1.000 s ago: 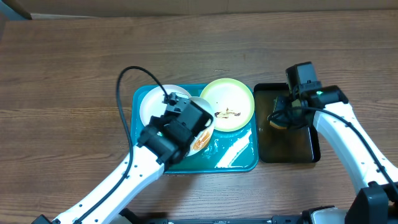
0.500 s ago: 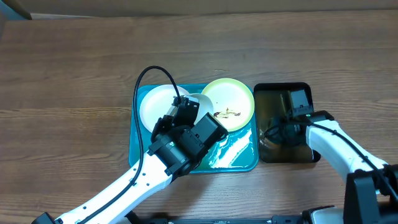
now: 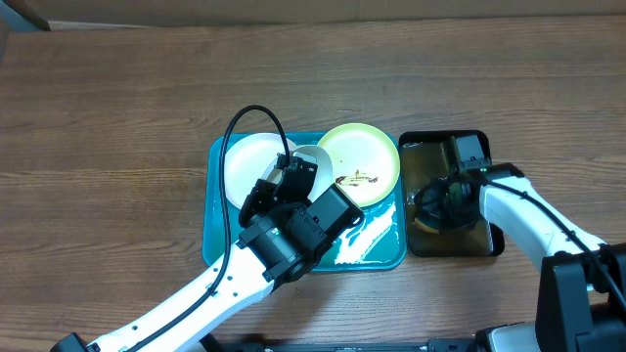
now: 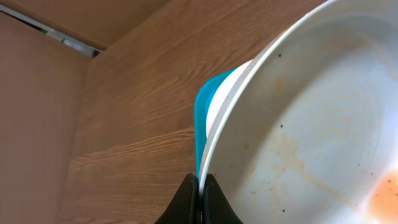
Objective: Clean dirty plates on tray and stack at the side
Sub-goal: 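Lift the cleaned white plate with left gripper and place it left of tray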
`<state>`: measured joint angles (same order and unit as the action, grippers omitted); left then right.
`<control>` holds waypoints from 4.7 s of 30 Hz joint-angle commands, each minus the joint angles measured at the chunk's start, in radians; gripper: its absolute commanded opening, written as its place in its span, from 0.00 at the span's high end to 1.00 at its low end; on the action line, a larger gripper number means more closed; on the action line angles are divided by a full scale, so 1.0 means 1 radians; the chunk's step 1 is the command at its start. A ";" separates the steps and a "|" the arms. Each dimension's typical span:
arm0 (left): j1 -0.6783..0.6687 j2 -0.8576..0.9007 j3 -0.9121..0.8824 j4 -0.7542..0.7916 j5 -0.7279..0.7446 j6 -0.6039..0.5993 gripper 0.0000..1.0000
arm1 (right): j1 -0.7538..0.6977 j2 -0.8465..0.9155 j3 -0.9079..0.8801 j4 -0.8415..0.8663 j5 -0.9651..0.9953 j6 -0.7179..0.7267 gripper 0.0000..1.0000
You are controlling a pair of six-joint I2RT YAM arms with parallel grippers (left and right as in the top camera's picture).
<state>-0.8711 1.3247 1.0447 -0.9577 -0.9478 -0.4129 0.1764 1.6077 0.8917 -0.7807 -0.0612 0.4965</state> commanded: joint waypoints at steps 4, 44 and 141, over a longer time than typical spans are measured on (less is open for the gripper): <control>-0.007 -0.016 0.025 -0.011 0.004 -0.022 0.96 | -0.034 -0.007 0.170 -0.079 -0.065 -0.005 0.96; 0.230 -0.020 0.088 -0.034 0.499 -0.036 0.96 | -0.049 -0.074 0.239 -0.239 -0.017 -0.197 0.96; 1.458 0.325 0.132 0.210 1.067 0.144 0.96 | -0.049 -0.074 0.239 -0.289 0.026 -0.199 0.96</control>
<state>0.5789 1.6070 1.1530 -0.7631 0.0875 -0.2943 0.1307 1.5513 1.1130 -1.0679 -0.0441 0.3023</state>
